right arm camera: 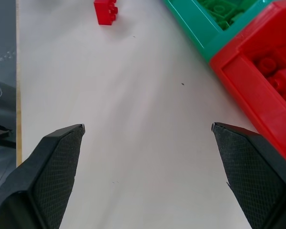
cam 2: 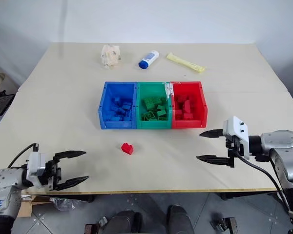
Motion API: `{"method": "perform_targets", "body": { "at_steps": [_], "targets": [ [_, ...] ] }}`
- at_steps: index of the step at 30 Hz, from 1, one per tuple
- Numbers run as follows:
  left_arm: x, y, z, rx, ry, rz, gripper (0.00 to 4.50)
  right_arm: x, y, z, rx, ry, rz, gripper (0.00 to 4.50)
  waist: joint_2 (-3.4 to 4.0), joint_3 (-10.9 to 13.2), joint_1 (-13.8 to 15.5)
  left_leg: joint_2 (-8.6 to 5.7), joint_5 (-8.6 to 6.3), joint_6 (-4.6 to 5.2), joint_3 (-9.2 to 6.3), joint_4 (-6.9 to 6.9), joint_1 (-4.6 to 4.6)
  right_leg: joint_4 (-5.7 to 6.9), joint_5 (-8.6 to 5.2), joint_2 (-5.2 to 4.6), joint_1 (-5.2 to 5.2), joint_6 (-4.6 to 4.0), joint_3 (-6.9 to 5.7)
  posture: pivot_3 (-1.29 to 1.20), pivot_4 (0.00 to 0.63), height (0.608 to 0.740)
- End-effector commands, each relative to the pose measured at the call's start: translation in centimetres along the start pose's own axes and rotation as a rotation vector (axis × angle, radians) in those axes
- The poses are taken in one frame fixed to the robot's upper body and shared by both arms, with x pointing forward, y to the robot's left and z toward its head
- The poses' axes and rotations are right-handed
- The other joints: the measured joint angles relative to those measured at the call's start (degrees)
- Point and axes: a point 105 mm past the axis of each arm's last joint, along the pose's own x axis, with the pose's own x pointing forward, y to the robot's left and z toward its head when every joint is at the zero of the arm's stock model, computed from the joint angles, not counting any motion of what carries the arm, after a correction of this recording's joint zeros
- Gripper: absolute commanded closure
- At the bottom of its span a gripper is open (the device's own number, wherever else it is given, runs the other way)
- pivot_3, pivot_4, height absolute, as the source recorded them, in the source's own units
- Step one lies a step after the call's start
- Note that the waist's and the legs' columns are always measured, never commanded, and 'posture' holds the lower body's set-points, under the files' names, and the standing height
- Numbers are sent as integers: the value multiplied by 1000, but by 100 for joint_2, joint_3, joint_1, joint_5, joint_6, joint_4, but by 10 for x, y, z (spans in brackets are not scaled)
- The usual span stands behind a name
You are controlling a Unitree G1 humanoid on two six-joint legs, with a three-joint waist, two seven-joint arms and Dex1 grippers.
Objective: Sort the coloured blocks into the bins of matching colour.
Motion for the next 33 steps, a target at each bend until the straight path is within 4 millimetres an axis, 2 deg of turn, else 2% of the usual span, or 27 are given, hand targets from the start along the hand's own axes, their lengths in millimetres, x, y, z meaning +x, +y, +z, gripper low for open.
{"method": "perform_targets", "body": {
  "at_steps": [1, 4, 7, 9, 13, 19, 26, 29, 33],
  "targets": [
    [-7, 2, 13, 51, 4, 59, 0, 0, -2, 9, -40, -31, 9, 29, 2, 1, 14, -1, 0, 0, 0, 0, 0, 0, 0, -2, 0, 0, 0, 0, 150, 740],
    [-2, -2, 13, 47, 12, 115, 0, 1, -3, 11, -45, -37, 12, 29, 2, 1, 40, -2, -1, 1, 0, -4, 0, -4, 0, -4, 1, 0, 0, 0, 150, 740],
    [12, -11, 11, 24, 35, 125, 0, 2, -3, 13, -50, -46, 20, 29, 2, 1, 78, -3, -2, 3, 1, -10, 0, -9, 0, -5, 0, 0, 0, 0, 150, 740],
    [26, -15, 10, 29, 41, 115, 0, 3, -3, 14, -50, -48, 23, 29, 2, 1, 111, -3, -2, 3, 1, -10, 0, -9, 0, -4, 0, 0, -1, 0, 150, 740],
    [75, -23, 6, 61, 28, 67, 0, 7, -3, 16, -58, -50, 19, 29, 7, 3, 142, -12, 0, 7, 3, -3, 0, -10, 0, -10, 6, 0, -3, 0, 150, 740],
    [127, -13, -6, 98, 27, 75, 0, 13, 1, 23, -69, -74, 18, 29, 9, 2, 154, -13, 3, 3, 6, 1, -1, 8, 1, -9, -3, 0, -16, 0, 150, 740],
    [164, 2, -13, 103, 25, 98, 0, 13, 3, 27, -73, -93, -8, 29, 22, -6, 317, -21, 10, 6, 5, 17, 4, 12, 1, -16, 10, 3, -33, 0, 150, 740],
    [175, 2, -10, 93, -3, 64, 611, 12, 3, 28, -71, -96, -18, 0, 24, -8, 366, -32, 14, 11, 5, 18, 8, 11, 4, -28, 17, 7, -36, 0, 150, 740],
    [179, 1, -6, 75, -31, 36, 1796, 10, 3, 28, -65, -106, -34, 0, 25, -8, 408, -35, 14, 12, 3, 18, 8, 11, 5, -35, 17, 8, -48, 0, 150, 740]
  ]
}}
